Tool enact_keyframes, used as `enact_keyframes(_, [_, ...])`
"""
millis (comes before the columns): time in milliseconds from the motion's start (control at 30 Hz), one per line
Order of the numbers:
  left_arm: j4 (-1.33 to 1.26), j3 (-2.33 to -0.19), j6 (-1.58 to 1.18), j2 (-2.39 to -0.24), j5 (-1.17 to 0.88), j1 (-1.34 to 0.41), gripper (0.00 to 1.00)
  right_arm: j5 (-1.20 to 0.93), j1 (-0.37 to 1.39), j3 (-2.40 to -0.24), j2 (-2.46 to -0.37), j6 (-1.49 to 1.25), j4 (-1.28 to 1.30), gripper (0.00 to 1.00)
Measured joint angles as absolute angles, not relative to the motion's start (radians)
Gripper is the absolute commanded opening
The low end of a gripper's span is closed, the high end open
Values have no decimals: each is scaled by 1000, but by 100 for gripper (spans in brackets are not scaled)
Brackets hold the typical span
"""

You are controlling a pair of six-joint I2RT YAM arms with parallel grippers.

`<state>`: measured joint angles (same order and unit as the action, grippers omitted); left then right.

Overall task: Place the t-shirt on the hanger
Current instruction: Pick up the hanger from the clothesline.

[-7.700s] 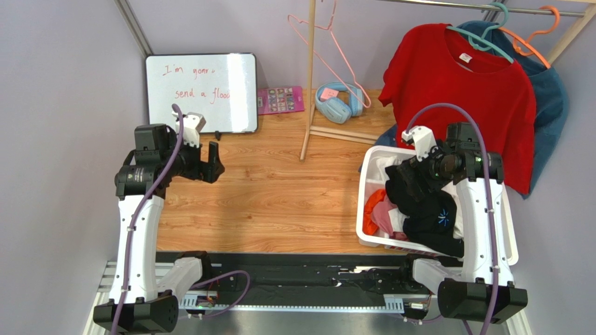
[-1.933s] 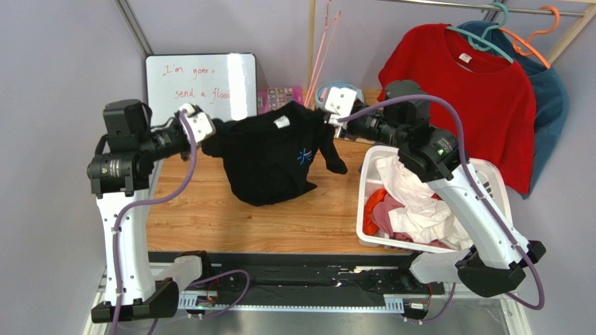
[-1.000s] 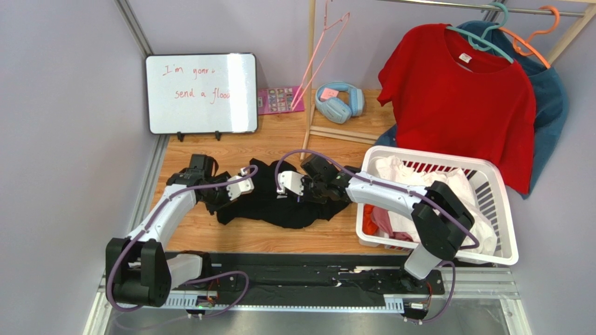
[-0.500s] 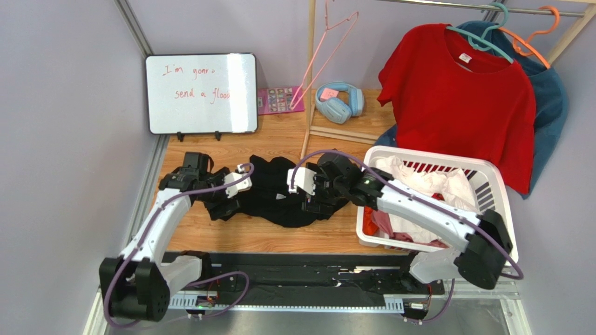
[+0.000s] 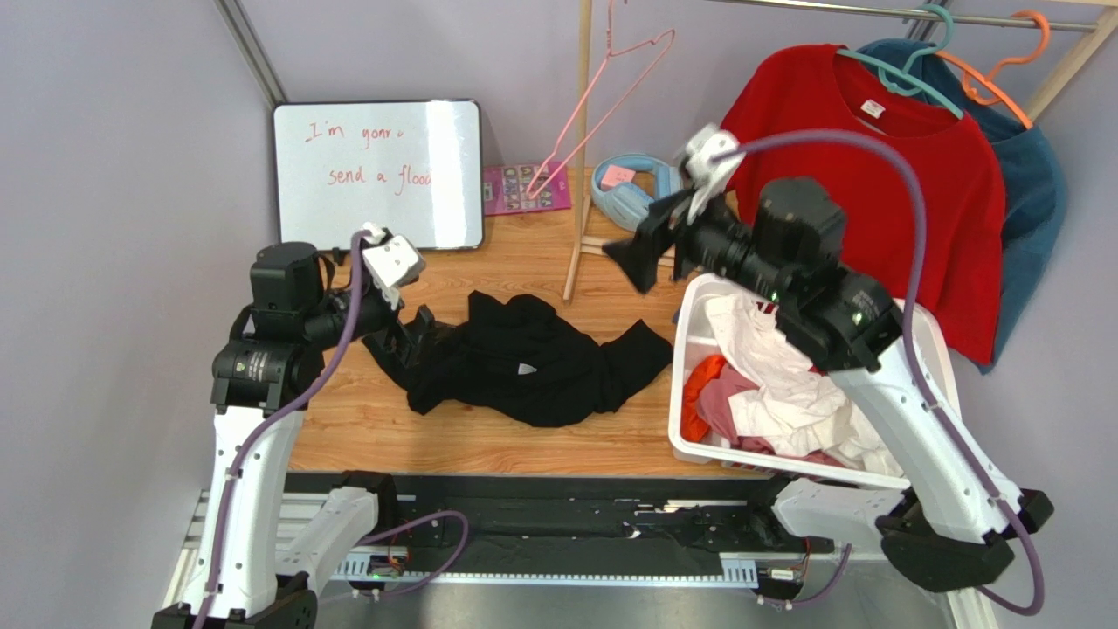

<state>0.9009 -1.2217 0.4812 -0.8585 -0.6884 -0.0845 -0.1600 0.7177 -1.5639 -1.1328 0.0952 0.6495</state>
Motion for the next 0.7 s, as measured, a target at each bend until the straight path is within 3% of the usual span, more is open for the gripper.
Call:
enact_keyframes(167, [802, -1259, 285, -854, -698, -84, 99, -169, 507, -1824, -1356, -237, 514, 72])
enact_keyframes(433, [773, -1259, 210, -820, -633, -84, 99, -204, 479, -2017, -1648, -502, 399, 70])
enact_keyframes(700, [774, -1259, 207, -767, -572, -84, 99, -219, 479, -2071, -1769, -623, 322, 66])
